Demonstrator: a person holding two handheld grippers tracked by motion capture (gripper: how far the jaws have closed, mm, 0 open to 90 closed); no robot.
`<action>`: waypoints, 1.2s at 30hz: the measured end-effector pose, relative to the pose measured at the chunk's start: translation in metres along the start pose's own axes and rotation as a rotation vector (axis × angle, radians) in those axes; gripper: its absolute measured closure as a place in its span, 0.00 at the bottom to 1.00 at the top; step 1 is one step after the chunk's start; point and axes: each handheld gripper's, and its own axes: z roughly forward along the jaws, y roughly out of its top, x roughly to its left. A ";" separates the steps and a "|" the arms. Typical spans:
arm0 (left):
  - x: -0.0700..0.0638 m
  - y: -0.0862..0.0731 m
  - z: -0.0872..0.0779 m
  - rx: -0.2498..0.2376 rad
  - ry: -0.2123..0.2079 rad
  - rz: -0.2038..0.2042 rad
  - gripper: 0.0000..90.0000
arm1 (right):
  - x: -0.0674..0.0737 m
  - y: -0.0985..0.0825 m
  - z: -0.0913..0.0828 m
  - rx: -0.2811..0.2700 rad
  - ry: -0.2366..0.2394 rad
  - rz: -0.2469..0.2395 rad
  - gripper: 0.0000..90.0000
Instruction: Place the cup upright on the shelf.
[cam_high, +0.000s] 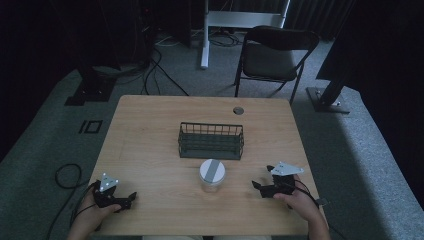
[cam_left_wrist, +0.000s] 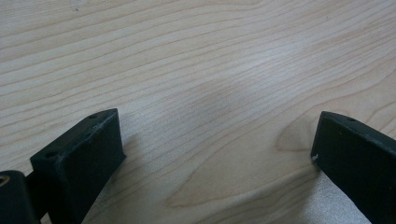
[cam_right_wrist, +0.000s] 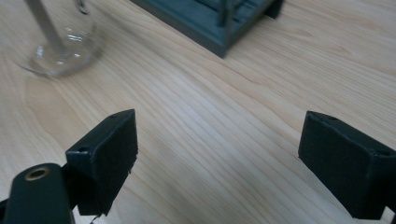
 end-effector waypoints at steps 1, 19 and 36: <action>0.000 0.000 0.000 0.000 0.000 0.000 0.03 | 0.000 0.000 0.000 0.000 0.000 0.000 0.13; 0.000 0.000 0.000 0.000 0.000 0.000 0.03 | 0.042 0.016 0.023 -0.049 0.141 -0.069 0.13; 0.000 0.000 0.000 0.000 0.000 0.000 0.03 | 0.078 0.030 0.045 -0.099 0.207 -0.112 0.13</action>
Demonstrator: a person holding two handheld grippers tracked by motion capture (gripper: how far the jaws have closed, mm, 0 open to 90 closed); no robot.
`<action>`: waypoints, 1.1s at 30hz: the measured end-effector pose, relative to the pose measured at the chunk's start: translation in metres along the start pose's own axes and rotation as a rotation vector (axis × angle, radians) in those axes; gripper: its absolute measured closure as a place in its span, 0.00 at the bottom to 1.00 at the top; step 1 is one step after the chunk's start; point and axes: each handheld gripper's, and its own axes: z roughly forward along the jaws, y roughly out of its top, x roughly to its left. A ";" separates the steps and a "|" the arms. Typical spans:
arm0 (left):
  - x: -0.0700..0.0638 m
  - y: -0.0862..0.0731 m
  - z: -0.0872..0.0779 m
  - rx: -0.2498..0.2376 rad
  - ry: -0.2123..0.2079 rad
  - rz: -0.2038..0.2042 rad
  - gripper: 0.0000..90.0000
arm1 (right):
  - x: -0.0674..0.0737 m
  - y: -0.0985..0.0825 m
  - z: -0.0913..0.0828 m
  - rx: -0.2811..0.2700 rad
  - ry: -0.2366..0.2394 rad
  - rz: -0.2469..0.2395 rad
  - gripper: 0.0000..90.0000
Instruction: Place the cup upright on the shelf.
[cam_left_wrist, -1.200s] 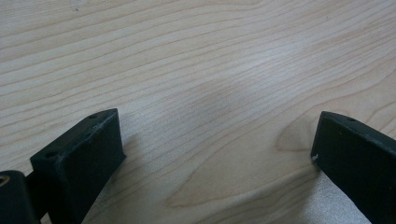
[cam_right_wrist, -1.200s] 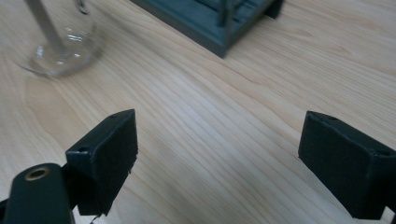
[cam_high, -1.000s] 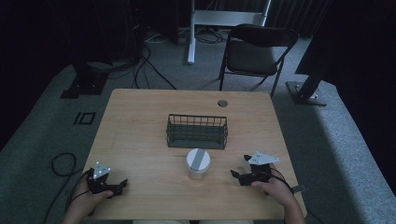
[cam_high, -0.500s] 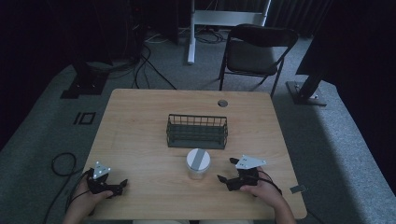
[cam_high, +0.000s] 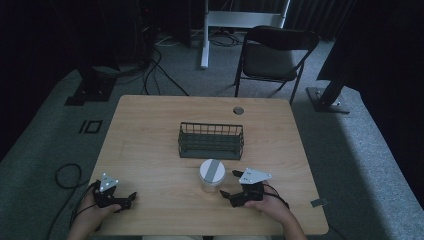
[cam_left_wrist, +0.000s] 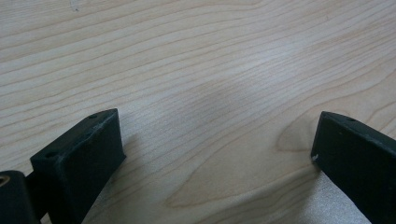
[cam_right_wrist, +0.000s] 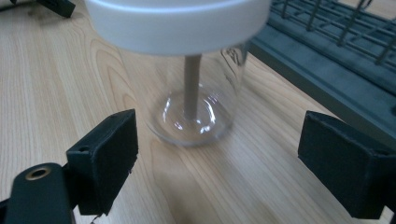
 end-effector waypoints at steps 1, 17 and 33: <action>0.000 0.000 0.000 0.000 0.000 0.000 0.03 | 0.000 0.000 0.000 0.000 0.000 0.000 0.13; 0.000 0.000 0.000 0.000 0.000 0.000 0.03 | 0.022 0.005 0.021 -0.049 -0.043 0.045 0.13; 0.000 0.000 0.000 -0.001 -0.001 -0.001 0.03 | 0.048 0.013 0.044 -0.077 -0.195 0.129 0.13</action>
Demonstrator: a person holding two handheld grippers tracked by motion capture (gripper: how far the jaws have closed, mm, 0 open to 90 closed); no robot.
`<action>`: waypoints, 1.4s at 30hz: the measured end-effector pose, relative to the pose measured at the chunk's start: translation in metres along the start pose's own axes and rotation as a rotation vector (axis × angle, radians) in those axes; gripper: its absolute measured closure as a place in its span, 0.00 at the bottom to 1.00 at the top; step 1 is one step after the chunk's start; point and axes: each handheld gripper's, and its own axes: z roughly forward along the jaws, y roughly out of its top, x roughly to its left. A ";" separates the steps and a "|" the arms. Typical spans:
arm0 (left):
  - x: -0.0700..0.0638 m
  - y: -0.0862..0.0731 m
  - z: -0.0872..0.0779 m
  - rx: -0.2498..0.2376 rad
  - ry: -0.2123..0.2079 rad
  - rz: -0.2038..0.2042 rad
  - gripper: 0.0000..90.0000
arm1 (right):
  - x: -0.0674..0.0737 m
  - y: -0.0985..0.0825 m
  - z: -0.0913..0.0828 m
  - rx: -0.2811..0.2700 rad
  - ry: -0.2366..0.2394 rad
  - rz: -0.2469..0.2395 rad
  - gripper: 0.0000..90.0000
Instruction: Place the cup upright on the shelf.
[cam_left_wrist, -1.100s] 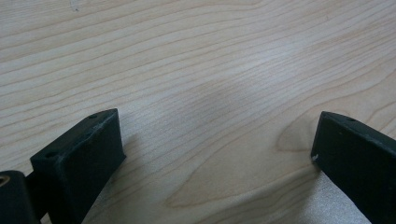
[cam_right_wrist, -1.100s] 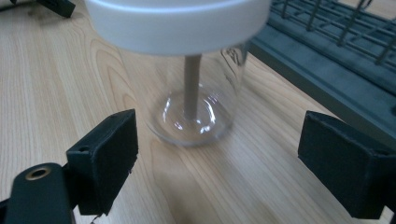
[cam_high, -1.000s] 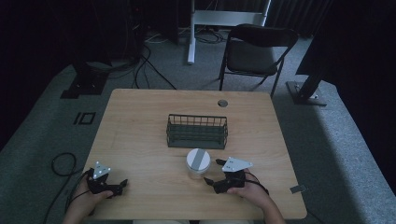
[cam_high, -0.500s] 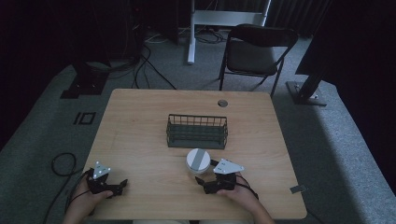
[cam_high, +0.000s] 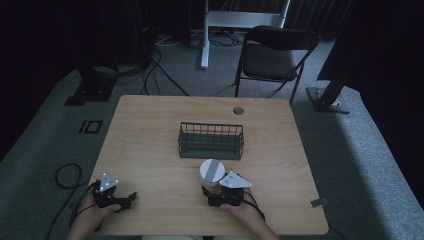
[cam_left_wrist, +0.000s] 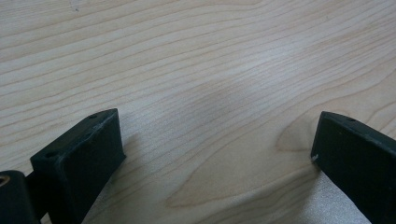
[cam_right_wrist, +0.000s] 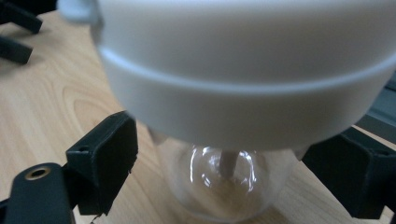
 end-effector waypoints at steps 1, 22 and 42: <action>0.000 0.000 0.000 0.000 0.000 0.000 0.03 | 0.001 0.001 0.001 0.003 -0.003 0.019 0.13; 0.000 0.000 0.000 0.000 0.000 0.000 0.03 | 0.001 0.008 0.006 -0.026 -0.024 0.011 0.20; 0.000 0.000 0.000 0.000 0.000 0.000 0.03 | 0.000 0.026 -0.004 -0.037 0.004 -0.044 0.21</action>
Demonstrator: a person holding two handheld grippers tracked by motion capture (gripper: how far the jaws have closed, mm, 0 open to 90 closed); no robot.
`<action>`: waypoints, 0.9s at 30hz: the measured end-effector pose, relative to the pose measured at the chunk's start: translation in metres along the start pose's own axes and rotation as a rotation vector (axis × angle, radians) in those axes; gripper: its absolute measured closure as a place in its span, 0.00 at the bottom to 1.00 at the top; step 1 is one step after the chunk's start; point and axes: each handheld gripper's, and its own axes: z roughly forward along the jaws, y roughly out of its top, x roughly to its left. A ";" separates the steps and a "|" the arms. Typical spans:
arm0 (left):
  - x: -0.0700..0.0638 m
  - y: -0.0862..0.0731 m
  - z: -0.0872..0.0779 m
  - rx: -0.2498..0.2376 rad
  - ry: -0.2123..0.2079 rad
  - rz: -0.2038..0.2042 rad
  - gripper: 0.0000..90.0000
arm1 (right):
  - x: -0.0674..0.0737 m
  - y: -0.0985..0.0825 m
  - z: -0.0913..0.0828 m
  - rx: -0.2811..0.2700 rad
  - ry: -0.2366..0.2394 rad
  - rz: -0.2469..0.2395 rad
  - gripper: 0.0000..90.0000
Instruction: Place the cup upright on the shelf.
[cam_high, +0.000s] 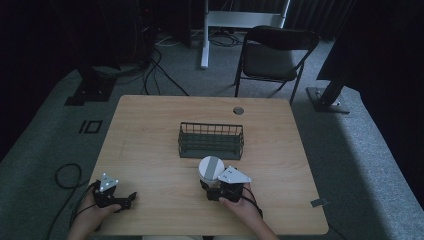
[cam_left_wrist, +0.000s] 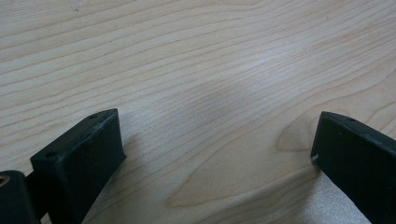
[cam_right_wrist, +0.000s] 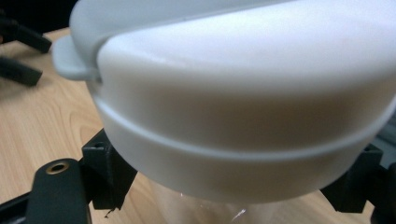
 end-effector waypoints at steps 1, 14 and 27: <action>0.000 0.000 0.000 0.000 0.000 0.000 0.03 | 0.000 0.002 -0.001 -0.005 -0.002 0.001 0.21; 0.000 0.000 0.000 -0.001 0.000 -0.001 0.03 | -0.014 0.047 -0.014 -0.075 -0.039 0.006 0.21; 0.000 0.000 0.000 -0.002 0.000 -0.001 0.03 | -0.030 0.078 -0.017 -0.121 -0.076 0.006 0.21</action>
